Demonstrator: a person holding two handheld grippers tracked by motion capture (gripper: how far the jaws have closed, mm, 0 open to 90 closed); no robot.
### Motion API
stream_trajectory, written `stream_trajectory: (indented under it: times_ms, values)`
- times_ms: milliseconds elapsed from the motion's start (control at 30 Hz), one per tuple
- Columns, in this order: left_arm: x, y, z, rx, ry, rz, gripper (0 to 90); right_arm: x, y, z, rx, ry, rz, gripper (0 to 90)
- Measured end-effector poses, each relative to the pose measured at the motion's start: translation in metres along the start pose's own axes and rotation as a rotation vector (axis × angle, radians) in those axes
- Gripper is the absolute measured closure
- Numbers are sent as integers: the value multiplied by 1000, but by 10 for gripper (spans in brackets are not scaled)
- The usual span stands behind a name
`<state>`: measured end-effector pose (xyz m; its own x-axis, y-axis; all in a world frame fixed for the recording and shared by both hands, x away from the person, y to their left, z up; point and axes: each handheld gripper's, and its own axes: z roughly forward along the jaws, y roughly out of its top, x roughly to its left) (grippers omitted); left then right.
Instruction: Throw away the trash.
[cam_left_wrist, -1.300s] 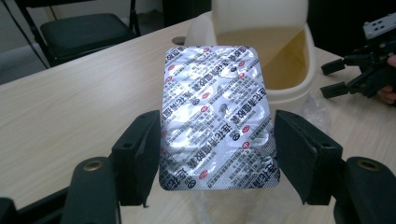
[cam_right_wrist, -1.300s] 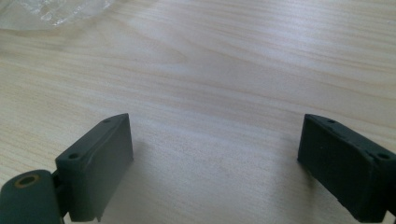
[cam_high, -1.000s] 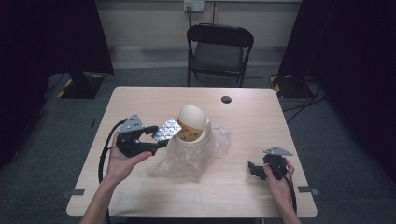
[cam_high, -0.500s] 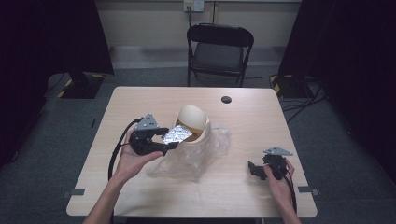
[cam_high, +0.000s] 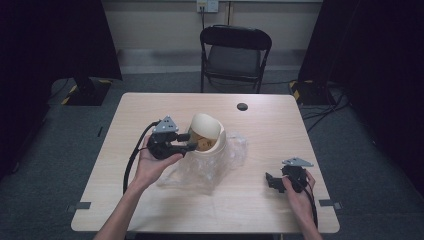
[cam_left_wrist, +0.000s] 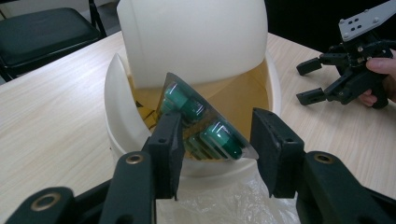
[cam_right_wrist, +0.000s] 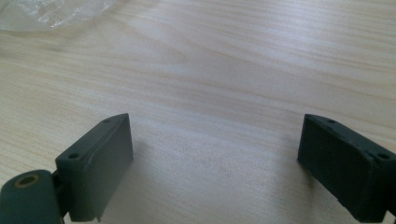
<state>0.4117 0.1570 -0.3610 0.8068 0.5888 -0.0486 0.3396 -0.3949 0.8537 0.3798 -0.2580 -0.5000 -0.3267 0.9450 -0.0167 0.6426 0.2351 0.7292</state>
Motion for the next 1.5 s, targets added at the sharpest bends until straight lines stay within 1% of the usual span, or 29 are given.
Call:
stream_trajectory:
  times_ms: [33, 67, 133, 200, 300, 333, 367, 400, 467, 500, 533, 567, 667, 733, 800, 833, 867, 900, 933, 1000, 1067, 1100, 1133, 1167, 1233, 1333, 1367, 1400, 1500]
  values:
    - [0, 0, 0, 0, 0, 0, 554, 0, 0, 0, 0, 0, 0, 94]
    - [3, -1, 1, -7, -17, -21, 555, 0, 0, 0, 0, 0, 0, 94]
    - [4, -1, 3, -2, -17, -34, 552, 0, 0, 0, 0, 0, 0, 95]
    - [4, -1, 5, 4, -21, -21, 541, 0, 0, 0, 0, 0, 0, 94]
    - [3, -1, 8, 11, -34, -23, 529, 0, 0, 0, 0, 0, 0, 94]
    - [3, -1, 9, 9, -37, -16, 505, 0, 0, 0, 0, 0, 0, 94]
    - [2, 0, 12, 5, -47, -23, 484, 0, 0, 0, 0, 0, 0, 95]
    - [2, 0, 12, 10, -42, -19, 472, 0, 0, 0, 0, 0, 0, 94]
    - [2, 0, 13, 8, -44, -22, 450, 0, 0, 0, 0, 0, 0, 94]
    - [2, 0, 13, -7, -58, -30, 418, 0, 0, 0, 0, 0, 0, 94]
    - [2, 0, 13, -7, -58, -30, 391, 0, 0, 0, 0, 0, 0, 94]
    - [1, 0, 12, -13, -49, -27, 378, 0, 0, 0, 0, 0, 0, 94]
    - [2, -1, 11, -22, -58, -31, 362, 0, 0, 0, 0, 0, -1, 94]
    - [3, -1, 10, -24, -53, -33, 356, 0, 0, 0, -2, -1, -2, 94]
    - [3, -1, 9, -27, -54, -39, 317, 0, 0, 0, 0, 0, -1, 95]
    - [4, 0, 7, -29, -41, -34, 314, 0, 0, 0, -1, 0, -1, 94]
    - [4, 0, 7, -29, -41, -34, 314, 0, 0, 0, -1, 0, -1, 94]
    - [6, -1, 3, -37, -40, -51, 305, 0, 0, 0, 0, 0, -1, 94]
    - [6, -1, 3, -37, -40, -51, 295, 0, 0, 0, 0, 0, -1, 94]
    - [12, -5, -5, -63, -25, -70, 283, 0, 0, 0, 0, 0, 0, 94]
    - [15, -7, -8, -63, -19, -73, 270, 0, 0, 0, 0, 0, 0, 94]
    - [17, -9, -10, -58, -1, -80, 270, 0, 0, 0, 0, 0, 0, 94]
    - [22, -13, -13, -54, 6, -96, 205, 0, 0, 0, 0, 0, 0, 94]
    - [22, -13, -13, -54, 6, -96, 184, 0, 0, 0, 0, 0, 0, 94]
    - [26, -18, -20, -69, 36, -109, 186, 0, 0, 0, 0, 0, -1, 94]
    - [29, -21, -24, -65, 42, -115, 183, 0, 0, 0, 0, 0, -1, 95]
    - [30, -23, -27, -71, 47, -118, 183, 0, 0, 0, 0, 0, -1, 94]
    - [33, -25, -32, -63, 62, -121, 173, 0, 0, 0, 0, 0, 0, 94]
    - [35, -28, -37, -73, 71, -131, 165, 0, 0, 0, 0, 0, -1, 94]
